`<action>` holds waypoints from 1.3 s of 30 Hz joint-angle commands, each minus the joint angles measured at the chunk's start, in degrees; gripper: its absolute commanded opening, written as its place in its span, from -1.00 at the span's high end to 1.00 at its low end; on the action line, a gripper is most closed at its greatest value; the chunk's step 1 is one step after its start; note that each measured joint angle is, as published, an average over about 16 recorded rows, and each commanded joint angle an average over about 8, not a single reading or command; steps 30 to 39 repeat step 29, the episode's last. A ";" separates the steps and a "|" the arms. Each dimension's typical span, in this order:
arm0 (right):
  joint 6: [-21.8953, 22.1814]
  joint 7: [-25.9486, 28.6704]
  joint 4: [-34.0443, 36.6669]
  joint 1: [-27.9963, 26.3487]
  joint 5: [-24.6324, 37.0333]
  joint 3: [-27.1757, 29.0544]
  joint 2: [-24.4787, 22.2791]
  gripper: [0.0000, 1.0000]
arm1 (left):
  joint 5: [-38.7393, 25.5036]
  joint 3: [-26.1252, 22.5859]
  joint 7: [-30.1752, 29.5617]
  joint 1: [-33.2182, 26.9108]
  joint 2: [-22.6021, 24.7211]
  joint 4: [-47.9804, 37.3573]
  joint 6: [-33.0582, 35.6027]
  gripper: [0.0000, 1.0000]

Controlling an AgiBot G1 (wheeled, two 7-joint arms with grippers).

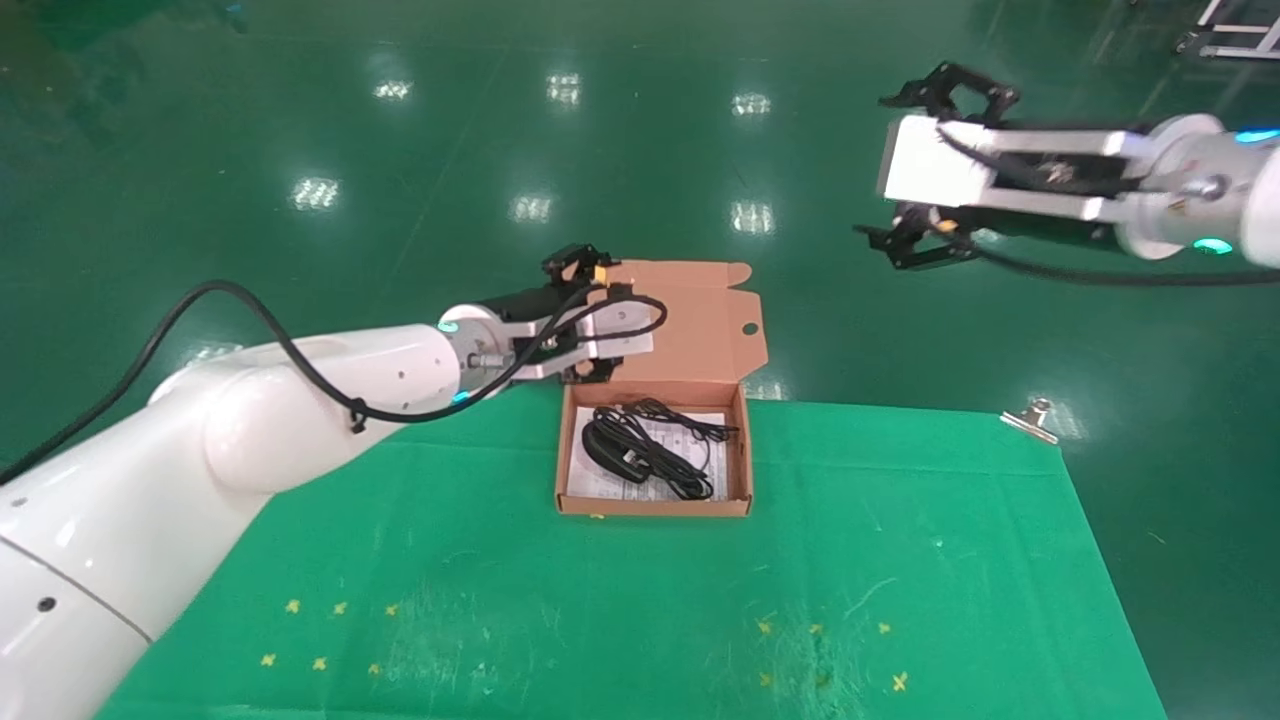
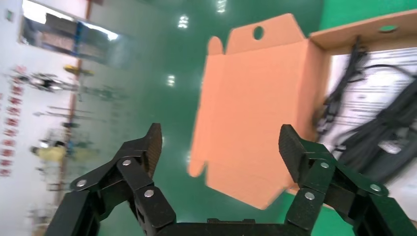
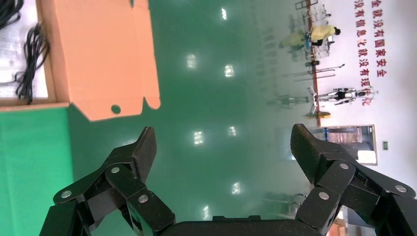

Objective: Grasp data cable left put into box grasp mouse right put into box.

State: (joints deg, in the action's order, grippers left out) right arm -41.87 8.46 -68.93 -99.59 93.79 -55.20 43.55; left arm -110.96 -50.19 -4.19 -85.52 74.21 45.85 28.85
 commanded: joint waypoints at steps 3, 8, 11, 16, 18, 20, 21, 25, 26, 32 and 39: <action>-2.71 0.12 -0.21 2.09 -2.96 2.28 -0.44 -1.00 | 3.73 1.87 -0.36 1.24 -2.08 1.41 3.04 -1.00; -6.62 0.33 -0.64 5.51 -7.62 5.79 -1.21 -1.00 | 9.83 4.88 -0.94 3.36 -5.54 3.86 8.06 -1.00; -8.97 0.45 -0.89 7.56 -10.42 7.90 -1.67 -1.00 | 13.49 6.69 -1.29 4.63 -7.63 5.34 11.08 -1.00; -12.88 0.66 -1.31 10.98 -15.07 11.41 -2.44 -1.00 | 19.59 9.71 -1.86 6.75 -11.09 7.80 16.10 -1.00; -14.47 0.74 -1.48 12.37 -16.97 12.83 -2.75 -1.00 | 22.07 10.93 -2.10 7.61 -12.49 8.79 18.14 -1.00; -16.03 0.82 -1.65 13.73 -18.82 14.23 -3.06 -1.00 | 24.50 12.13 -2.33 8.46 -13.87 9.77 20.14 -1.00; -16.82 0.86 -1.74 14.43 -19.77 14.95 -3.22 -1.00 | 25.74 12.74 -2.45 8.89 -14.58 10.27 21.16 -1.00; -19.94 1.03 -2.07 17.15 -23.48 17.74 -3.83 -1.00 | 30.60 15.15 -2.91 10.58 -17.34 12.23 25.16 -1.00; -20.73 1.07 -2.16 17.84 -24.43 18.46 -3.99 -1.00 | 31.84 15.76 -3.03 11.01 -18.04 12.73 26.18 -1.00; -21.91 1.13 -2.29 18.87 -25.83 19.51 -4.22 -1.00 | 33.67 16.66 -3.20 11.64 -19.08 13.46 27.68 -1.00; -21.91 1.13 -2.29 18.87 -25.83 19.51 -4.22 -1.00 | 33.67 16.66 -3.20 11.64 -19.08 13.46 27.68 -1.00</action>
